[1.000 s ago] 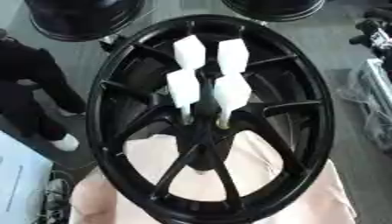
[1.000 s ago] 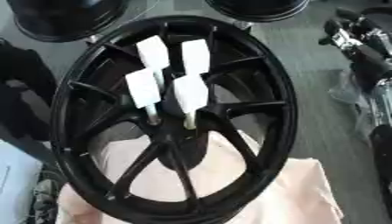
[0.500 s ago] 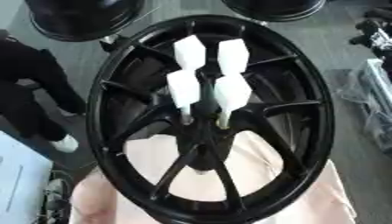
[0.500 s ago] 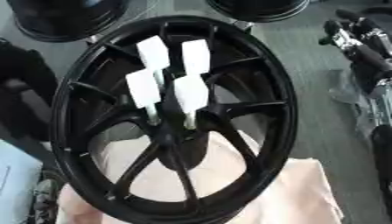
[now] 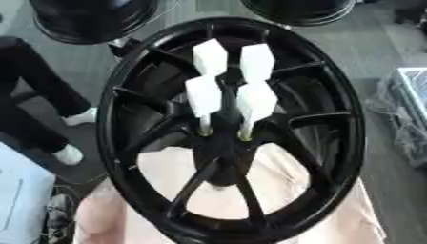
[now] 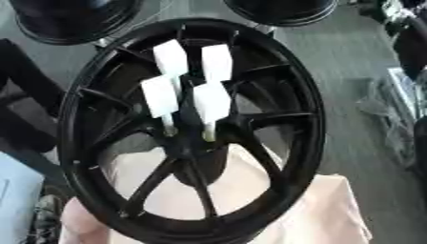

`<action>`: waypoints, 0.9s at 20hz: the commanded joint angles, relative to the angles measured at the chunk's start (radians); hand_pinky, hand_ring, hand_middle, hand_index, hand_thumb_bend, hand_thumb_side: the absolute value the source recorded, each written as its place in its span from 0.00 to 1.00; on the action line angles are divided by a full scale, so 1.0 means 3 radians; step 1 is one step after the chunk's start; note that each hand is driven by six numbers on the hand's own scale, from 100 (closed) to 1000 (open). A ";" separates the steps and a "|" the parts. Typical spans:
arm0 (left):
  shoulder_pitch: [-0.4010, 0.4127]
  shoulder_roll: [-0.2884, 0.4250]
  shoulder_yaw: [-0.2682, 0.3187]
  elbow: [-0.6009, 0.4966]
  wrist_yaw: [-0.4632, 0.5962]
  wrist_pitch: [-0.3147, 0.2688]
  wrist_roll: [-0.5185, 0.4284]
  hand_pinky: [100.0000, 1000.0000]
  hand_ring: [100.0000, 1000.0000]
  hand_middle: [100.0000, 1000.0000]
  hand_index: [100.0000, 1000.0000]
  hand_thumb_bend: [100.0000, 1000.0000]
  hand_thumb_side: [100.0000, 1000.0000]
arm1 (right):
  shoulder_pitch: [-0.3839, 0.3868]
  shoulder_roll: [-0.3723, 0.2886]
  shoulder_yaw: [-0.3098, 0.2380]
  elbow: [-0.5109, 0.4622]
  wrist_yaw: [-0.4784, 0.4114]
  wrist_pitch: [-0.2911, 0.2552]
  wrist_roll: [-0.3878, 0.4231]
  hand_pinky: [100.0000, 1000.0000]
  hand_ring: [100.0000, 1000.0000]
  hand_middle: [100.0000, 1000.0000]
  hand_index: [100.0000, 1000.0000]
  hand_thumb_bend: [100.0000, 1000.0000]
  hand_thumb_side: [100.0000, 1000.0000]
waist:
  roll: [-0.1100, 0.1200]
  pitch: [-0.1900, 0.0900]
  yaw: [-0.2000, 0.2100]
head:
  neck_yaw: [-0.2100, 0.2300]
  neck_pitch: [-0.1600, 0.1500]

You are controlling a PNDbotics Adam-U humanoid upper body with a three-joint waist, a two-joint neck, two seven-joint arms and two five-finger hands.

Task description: Pull the pin out of the wheel hub.

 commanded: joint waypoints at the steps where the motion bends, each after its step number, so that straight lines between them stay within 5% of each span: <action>1: 0.0004 0.0099 0.0014 -0.0012 -0.0012 0.0007 0.0001 0.68 0.80 0.76 0.81 0.00 0.60 | -0.0238 -0.0368 0.0134 0.0100 -0.0113 -0.0129 0.0057 0.96 0.71 0.76 0.91 0.25 0.32 | -0.0018 -0.0101 -0.0012 | 0.0018 0.0045; 2: 0.0016 0.0104 0.0012 -0.0006 -0.0015 0.0009 0.0000 0.68 0.80 0.76 0.81 0.00 0.60 | -0.0321 -0.0439 0.0198 0.0143 -0.0134 -0.0170 0.0093 0.96 0.71 0.76 0.90 0.32 0.36 | -0.0028 -0.0114 -0.0013 | 0.0008 0.0053; 3: 0.0027 0.0109 0.0009 0.0000 -0.0018 0.0012 -0.0002 0.68 0.80 0.76 0.81 0.00 0.60 | -0.0408 -0.0497 0.0273 0.0191 -0.0152 -0.0210 0.0138 0.96 0.71 0.75 0.90 0.26 0.31 | -0.0037 -0.0126 -0.0013 | -0.0005 0.0061; 8: 0.0076 0.0147 -0.0004 0.0023 -0.0031 0.0019 -0.0011 0.68 0.80 0.76 0.81 0.00 0.60 | -0.0854 -0.0518 0.0657 0.0534 -0.0144 -0.0296 0.0405 0.95 0.69 0.74 0.89 0.27 0.31 | -0.0075 -0.0183 -0.0015 | -0.0055 0.0115; 13: 0.0122 0.0182 -0.0018 0.0045 -0.0038 0.0021 -0.0026 0.68 0.80 0.76 0.81 0.00 0.60 | -0.1311 -0.0290 0.0808 0.0984 0.0107 -0.0217 0.0686 0.94 0.69 0.74 0.89 0.29 0.31 | -0.0096 -0.0232 -0.0027 | -0.0078 0.0167; 18: 0.0151 0.0210 -0.0009 0.0060 -0.0044 0.0019 -0.0020 0.68 0.80 0.76 0.81 0.00 0.60 | -0.1750 0.0040 0.0916 0.1242 0.0376 -0.0440 0.0956 0.94 0.71 0.76 0.90 0.31 0.31 | -0.0100 -0.0235 -0.0057 | -0.0067 0.0181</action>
